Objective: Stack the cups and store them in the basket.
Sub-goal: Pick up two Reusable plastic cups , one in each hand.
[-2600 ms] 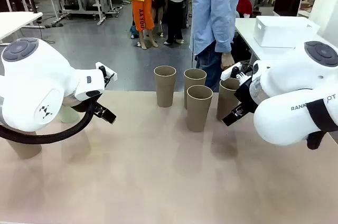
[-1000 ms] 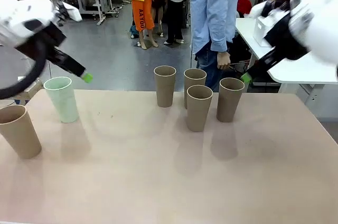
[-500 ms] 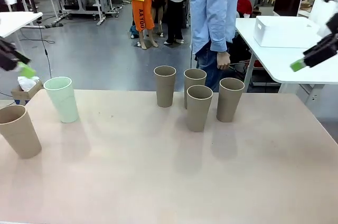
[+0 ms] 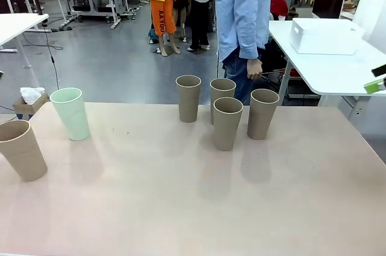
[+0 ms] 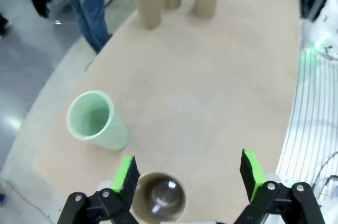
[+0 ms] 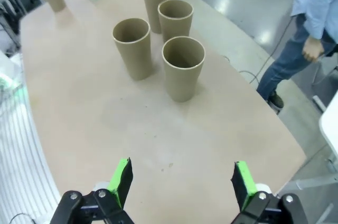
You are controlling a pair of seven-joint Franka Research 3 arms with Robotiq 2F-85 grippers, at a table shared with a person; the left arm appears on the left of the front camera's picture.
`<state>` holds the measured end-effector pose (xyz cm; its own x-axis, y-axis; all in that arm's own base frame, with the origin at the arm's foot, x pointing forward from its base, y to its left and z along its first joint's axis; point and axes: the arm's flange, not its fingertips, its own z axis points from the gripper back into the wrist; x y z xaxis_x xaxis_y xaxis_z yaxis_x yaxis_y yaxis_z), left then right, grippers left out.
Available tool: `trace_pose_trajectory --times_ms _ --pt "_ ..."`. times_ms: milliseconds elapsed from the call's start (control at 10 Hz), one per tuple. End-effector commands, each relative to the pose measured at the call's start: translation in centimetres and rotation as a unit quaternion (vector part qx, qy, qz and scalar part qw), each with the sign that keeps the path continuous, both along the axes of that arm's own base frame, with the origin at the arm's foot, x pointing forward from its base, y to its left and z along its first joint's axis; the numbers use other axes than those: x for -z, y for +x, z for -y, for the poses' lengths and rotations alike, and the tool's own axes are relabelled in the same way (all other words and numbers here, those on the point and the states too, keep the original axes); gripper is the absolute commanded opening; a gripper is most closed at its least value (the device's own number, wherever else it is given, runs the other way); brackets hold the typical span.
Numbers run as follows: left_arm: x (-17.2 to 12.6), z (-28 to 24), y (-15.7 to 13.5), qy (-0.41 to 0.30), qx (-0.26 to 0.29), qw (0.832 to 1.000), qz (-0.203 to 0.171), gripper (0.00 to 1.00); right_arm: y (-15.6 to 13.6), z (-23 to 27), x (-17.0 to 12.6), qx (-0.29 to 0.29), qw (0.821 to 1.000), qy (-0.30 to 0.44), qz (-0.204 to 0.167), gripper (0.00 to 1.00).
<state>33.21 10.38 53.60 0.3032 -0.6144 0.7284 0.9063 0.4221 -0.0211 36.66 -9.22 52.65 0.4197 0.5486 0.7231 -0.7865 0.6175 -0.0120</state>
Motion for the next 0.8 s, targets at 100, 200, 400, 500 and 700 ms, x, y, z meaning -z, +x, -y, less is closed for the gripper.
trace_pose_trajectory --times_ms 100,200,400,500,700 --pt "2.0 1.5 -2.2 -0.014 0.011 0.999 0.045 1.00 -0.6 3.2 1.4 -0.017 0.998 0.057 -0.001 1.00" --pt "2.3 1.5 -2.4 -0.022 0.011 0.998 0.049 1.00 -0.8 3.8 1.6 -0.014 0.998 0.062 0.000 1.00" --pt "2.4 1.3 -2.6 -0.033 0.009 0.998 0.060 1.00 -1.3 4.1 1.7 -0.012 0.998 0.068 0.005 1.00" --pt "2.3 1.2 -2.5 -0.041 0.008 0.997 0.067 1.00 -1.5 4.1 1.5 -0.011 0.997 0.070 0.009 1.00" --pt "2.1 1.6 -2.5 -0.053 -0.015 0.995 0.080 1.00 -1.0 3.9 1.5 -0.021 0.992 0.122 0.020 1.00"
